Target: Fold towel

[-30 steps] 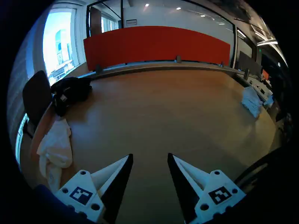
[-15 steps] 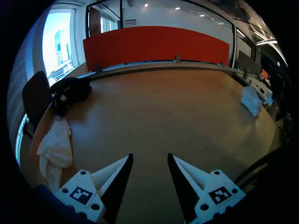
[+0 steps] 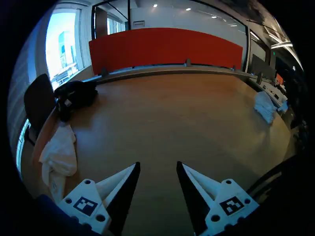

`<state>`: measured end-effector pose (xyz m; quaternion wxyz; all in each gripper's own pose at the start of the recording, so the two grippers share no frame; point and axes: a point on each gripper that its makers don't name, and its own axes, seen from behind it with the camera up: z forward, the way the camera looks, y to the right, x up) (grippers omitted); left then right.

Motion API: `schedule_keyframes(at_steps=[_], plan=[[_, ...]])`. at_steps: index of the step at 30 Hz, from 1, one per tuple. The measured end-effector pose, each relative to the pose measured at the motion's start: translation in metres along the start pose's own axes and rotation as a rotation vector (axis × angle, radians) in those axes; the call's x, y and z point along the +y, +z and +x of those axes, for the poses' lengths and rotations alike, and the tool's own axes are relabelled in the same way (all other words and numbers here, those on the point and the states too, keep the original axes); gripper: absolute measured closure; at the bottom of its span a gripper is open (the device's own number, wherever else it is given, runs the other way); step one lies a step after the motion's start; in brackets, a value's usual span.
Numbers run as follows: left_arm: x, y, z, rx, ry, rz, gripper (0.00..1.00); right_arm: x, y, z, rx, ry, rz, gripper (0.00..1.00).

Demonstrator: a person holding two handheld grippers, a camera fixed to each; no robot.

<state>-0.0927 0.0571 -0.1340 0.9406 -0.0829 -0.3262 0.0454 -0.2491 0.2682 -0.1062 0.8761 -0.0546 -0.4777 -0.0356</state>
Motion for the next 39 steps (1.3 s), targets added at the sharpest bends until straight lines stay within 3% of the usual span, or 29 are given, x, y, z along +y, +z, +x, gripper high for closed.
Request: schedule_keyframes(at_steps=[12,16,27,39], plan=[[0.001,0.002,0.001,0.0,0.0,-0.004,0.33,0.002,-0.011,-0.003,0.027,-0.004,-0.035,0.3],[0.002,0.002,0.002,0.002,0.002,-0.007,0.33,-0.001,-0.013,-0.005,0.033,-0.016,-0.036,0.0],[0.003,0.002,0.003,0.007,-0.004,-0.01,0.33,-0.009,-0.023,0.001,0.073,-0.005,-0.033,0.0],[0.004,0.003,0.007,0.016,-0.018,-0.014,0.33,-0.024,-0.048,0.042,0.261,0.061,-0.035,0.0]])
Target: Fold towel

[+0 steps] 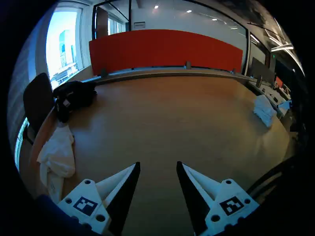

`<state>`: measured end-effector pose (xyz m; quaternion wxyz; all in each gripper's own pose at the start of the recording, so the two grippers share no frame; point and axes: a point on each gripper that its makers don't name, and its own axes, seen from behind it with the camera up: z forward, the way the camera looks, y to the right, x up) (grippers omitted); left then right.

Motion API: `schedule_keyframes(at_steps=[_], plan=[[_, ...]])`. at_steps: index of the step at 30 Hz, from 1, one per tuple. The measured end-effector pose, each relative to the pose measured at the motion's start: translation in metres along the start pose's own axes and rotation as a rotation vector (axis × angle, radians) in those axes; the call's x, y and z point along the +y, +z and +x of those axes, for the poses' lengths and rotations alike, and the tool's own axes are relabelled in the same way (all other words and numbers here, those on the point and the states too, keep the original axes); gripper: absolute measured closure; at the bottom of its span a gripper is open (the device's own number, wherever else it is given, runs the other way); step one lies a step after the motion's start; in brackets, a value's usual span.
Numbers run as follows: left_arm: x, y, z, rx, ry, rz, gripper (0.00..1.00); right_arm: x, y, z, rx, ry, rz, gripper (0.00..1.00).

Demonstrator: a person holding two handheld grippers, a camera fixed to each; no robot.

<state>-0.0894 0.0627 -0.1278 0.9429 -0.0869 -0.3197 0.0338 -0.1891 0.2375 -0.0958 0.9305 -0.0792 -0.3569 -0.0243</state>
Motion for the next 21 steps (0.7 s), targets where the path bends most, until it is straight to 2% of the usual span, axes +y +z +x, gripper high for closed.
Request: schedule_keyframes(at_steps=[7,14,21], plan=[[-0.002,0.001,0.002,0.003,-0.01,0.003,0.33,-0.008,-0.007,0.03,0.123,0.015,-0.012,0.0],[-0.004,0.002,0.007,0.011,-0.02,0.007,0.33,-0.007,-0.018,0.068,0.286,0.041,-0.054,0.0],[-0.005,0.005,0.015,0.027,-0.027,0.011,0.33,-0.012,-0.023,0.086,0.352,0.066,-0.056,0.0]])
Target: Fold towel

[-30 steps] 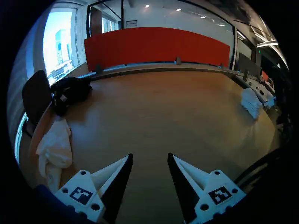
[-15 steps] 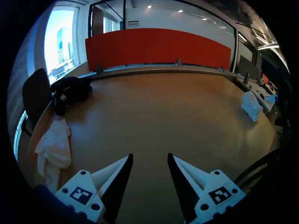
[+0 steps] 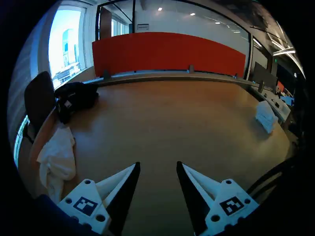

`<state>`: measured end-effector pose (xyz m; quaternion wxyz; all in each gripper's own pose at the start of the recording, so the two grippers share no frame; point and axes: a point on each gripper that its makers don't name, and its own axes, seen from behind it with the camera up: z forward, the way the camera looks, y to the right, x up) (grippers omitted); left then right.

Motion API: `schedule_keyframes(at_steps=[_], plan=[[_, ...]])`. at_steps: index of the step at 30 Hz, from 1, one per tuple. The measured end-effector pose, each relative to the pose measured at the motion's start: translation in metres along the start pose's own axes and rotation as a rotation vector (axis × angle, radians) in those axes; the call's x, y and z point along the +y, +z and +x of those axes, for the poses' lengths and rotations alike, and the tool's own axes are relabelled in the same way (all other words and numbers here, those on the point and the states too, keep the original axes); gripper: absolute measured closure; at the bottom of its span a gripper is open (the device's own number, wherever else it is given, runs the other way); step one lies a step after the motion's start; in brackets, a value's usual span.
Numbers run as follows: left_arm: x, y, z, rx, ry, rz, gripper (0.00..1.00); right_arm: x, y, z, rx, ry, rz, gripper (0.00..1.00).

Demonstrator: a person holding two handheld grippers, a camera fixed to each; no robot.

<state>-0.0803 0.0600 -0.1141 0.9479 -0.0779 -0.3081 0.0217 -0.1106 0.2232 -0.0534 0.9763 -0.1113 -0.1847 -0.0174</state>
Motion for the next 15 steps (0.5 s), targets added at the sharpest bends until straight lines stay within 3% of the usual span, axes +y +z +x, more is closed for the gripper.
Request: schedule_keyframes(at_steps=[7,15], plan=[[-0.005,0.003,0.018,0.039,-0.013,0.012,0.33,-0.008,0.001,0.019,0.046,0.009,0.011,0.0],[-0.025,0.003,0.05,0.126,-0.058,0.059,0.33,-0.015,-0.001,0.042,0.115,0.018,0.01,0.0]])
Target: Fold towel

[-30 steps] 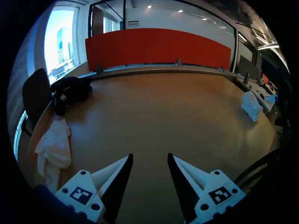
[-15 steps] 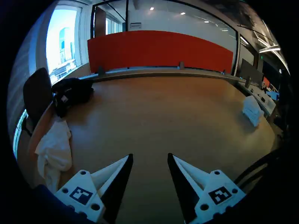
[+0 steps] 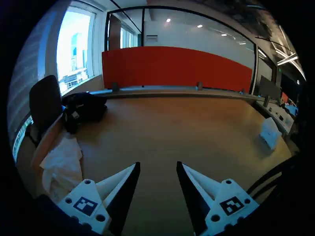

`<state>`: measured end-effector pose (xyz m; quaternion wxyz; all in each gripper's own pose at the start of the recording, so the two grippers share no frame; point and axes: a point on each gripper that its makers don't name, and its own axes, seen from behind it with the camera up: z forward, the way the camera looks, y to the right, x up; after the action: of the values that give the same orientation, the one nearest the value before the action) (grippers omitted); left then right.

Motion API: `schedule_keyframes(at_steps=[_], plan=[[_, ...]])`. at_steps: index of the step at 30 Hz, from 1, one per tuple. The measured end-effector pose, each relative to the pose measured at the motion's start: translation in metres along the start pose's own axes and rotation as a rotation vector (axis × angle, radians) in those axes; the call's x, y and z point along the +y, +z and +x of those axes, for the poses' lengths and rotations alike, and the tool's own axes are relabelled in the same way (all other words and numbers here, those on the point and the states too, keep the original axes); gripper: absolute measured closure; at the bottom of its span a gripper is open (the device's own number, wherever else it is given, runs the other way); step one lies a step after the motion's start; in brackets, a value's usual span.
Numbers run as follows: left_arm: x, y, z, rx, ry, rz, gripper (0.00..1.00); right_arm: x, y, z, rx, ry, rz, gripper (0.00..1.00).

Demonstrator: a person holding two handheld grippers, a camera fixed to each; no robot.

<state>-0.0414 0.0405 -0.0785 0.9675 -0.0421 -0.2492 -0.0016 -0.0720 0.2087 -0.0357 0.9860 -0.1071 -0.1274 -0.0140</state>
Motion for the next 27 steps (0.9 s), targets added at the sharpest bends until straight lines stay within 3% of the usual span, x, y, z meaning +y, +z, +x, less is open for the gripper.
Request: schedule_keyframes(at_steps=[9,17,27], plan=[[-0.02,0.0,0.046,0.13,-0.039,0.055,0.33,-0.01,-0.001,0.011,0.027,0.004,0.023,0.0],[-0.023,0.001,0.073,0.197,-0.027,0.058,0.33,-0.023,-0.002,0.025,0.051,0.003,0.053,0.0],[-0.025,0.007,0.1,0.255,-0.023,0.06,0.33,-0.06,-0.004,0.05,0.098,0.007,0.117,0.0]])
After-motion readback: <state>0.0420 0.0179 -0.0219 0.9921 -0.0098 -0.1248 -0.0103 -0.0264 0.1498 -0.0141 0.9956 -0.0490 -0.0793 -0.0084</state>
